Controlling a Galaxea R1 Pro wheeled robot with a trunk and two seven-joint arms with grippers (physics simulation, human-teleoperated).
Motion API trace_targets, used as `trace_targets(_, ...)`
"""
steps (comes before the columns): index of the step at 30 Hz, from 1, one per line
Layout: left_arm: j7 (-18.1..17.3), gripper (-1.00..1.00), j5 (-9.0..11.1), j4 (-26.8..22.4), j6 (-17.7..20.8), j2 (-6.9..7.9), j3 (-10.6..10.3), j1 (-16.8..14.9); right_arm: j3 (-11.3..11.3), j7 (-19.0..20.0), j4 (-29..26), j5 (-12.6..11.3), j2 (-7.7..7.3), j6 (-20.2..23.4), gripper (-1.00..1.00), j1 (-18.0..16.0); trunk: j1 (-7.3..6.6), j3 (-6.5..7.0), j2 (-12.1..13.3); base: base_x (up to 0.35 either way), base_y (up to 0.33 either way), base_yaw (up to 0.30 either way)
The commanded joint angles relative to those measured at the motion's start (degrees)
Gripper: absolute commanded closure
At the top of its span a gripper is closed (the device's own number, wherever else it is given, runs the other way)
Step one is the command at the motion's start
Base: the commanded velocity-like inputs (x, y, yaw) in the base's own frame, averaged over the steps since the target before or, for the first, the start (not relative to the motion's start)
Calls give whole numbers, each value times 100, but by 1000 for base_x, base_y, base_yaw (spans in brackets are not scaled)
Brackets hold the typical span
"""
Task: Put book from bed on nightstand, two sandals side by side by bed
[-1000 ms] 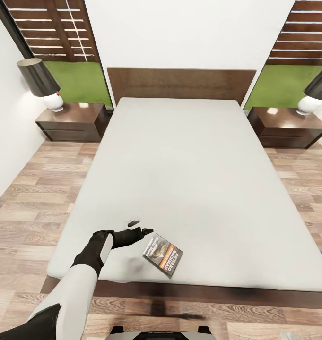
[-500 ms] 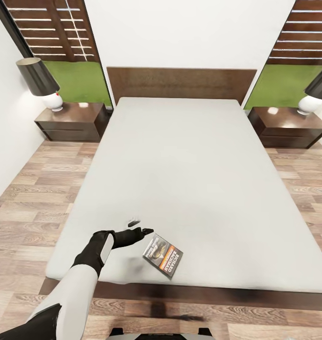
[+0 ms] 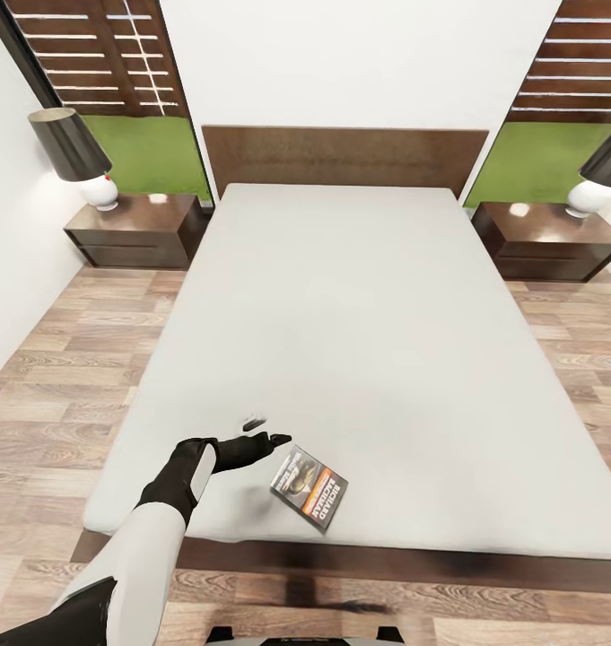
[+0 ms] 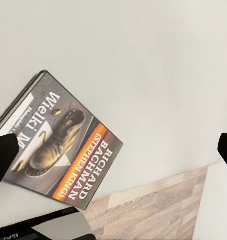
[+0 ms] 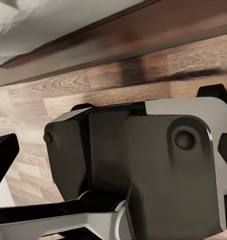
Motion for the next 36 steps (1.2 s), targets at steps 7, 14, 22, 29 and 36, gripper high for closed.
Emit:
trace_targets(7,-43,-100,-51,-9,39,-9,47,-5,-38,22,8,37,0,-14,-100,-3,156,-132,-289,0,0,0)
trace_targets(14,-43,-100,-52,-9,39,-9,47,-5,-40,22,7,35,0,-13,-100,-3,310,-258,-569,0,0,0)
trace_targets(22,-43,-100,-54,-9,39,-9,47,-5,-38,22,8,37,0,-13,-100,-3,485,-401,-890,0,0,0)
trace_targets(29,-43,-100,-53,-9,39,-9,47,-5,-37,22,7,37,0,-14,-100,-4,639,-527,-1171,0,0,0)
trace_targets(36,-43,-100,-56,-9,39,-9,47,-5,-37,22,8,37,0,-16,-100,-3,793,-653,-1452,0,0,0)
